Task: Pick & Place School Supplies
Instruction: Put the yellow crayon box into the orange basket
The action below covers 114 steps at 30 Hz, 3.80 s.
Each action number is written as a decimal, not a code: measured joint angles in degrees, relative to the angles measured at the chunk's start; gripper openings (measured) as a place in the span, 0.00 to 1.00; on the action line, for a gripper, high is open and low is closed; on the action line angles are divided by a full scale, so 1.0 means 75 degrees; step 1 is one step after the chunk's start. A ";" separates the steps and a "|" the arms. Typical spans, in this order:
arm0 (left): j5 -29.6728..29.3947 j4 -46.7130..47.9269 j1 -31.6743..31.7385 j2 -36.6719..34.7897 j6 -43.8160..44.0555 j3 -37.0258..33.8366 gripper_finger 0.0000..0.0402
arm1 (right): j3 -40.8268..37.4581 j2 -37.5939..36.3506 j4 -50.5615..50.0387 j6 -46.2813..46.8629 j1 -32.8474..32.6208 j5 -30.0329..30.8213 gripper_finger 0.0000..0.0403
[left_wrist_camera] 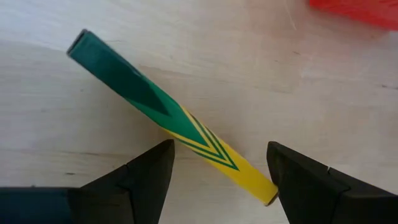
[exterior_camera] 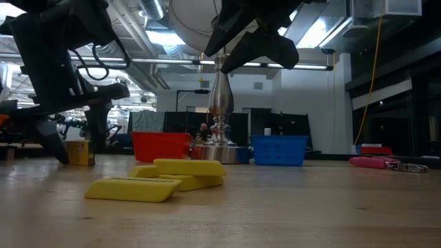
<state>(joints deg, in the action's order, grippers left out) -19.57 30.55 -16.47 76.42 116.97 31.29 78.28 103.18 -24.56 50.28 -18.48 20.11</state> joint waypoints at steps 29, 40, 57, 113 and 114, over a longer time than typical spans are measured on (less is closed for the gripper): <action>0.0968 -0.0395 0.0000 -0.0010 -0.1508 0.0144 0.06 | 0.0000 0.0000 0.0010 0.0015 0.0003 0.0001 0.45; 0.2040 -0.0919 -0.0026 -0.1105 -0.4083 0.0626 0.07 | 0.0000 0.0000 0.0058 0.0069 0.0000 0.0053 0.45; 0.3824 -0.0264 -0.2843 -0.2600 -0.4682 0.0708 0.07 | 0.0000 0.0000 0.0050 0.0185 0.0035 0.0204 0.45; 0.1559 -0.1023 -0.5557 -0.1702 0.1046 0.0420 0.19 | 0.0000 0.0000 0.0059 0.0777 -0.0064 0.0223 0.45; 0.1559 -0.1024 -0.5557 -0.1702 0.1043 0.0420 0.20 | 0.0000 0.0000 0.0061 0.0778 -0.0064 0.0223 0.45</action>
<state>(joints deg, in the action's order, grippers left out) -7.88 22.88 -58.15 63.66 124.79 34.44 78.28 103.18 -24.10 56.12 -18.96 21.78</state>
